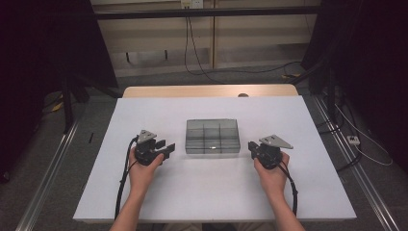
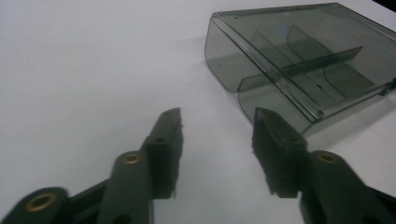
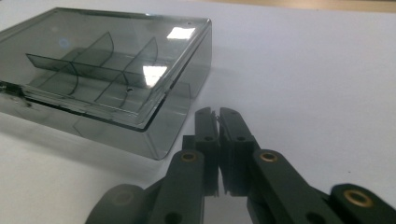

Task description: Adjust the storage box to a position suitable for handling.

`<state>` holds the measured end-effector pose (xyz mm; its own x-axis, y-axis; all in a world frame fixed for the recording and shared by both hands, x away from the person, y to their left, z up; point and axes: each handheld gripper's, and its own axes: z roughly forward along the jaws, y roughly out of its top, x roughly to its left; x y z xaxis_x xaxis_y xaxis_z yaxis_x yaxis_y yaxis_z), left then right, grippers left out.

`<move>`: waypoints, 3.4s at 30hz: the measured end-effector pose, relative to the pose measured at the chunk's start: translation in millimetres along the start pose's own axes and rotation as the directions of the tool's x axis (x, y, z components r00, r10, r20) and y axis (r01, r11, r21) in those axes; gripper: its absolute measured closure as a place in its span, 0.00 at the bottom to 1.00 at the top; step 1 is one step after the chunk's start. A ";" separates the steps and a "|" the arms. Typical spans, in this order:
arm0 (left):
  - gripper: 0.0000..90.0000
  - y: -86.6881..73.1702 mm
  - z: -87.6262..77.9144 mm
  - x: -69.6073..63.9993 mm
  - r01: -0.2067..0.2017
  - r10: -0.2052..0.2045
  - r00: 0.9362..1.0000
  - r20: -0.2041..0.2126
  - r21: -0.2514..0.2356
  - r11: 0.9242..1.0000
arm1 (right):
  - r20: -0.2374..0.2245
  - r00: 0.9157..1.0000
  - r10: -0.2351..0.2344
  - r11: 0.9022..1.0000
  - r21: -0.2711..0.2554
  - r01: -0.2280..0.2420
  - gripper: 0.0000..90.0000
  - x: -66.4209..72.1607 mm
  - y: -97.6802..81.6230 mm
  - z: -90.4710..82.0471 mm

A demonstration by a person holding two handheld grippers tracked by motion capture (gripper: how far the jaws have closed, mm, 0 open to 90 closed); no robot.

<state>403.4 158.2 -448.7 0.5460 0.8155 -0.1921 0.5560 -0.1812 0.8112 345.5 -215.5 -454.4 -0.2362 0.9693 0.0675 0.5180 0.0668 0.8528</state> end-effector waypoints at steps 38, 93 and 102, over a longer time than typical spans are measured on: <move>1.00 10.4 58.1 -11.8 0.054 -0.063 0.996 0.059 0.148 0.988 | -0.036 0.999 0.017 0.985 0.174 -0.011 1.00 9.9 10.6 46.1; 1.00 -27.4 3.2 -49.0 0.005 -0.010 1.000 0.028 0.163 0.987 | -0.084 0.996 -0.044 0.983 0.175 0.058 1.00 32.3 -20.2 -7.4; 1.00 -34.3 -7.3 -53.7 -0.007 0.002 1.000 0.030 0.166 0.986 | -0.099 0.993 -0.068 0.981 0.173 0.084 1.00 37.5 -27.2 -19.6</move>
<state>350.5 124.7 -462.1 0.5655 0.7984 -0.2068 0.6487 -0.2757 0.7093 306.3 -185.6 -464.9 -0.3509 0.9345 0.0601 0.6305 0.1883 0.7530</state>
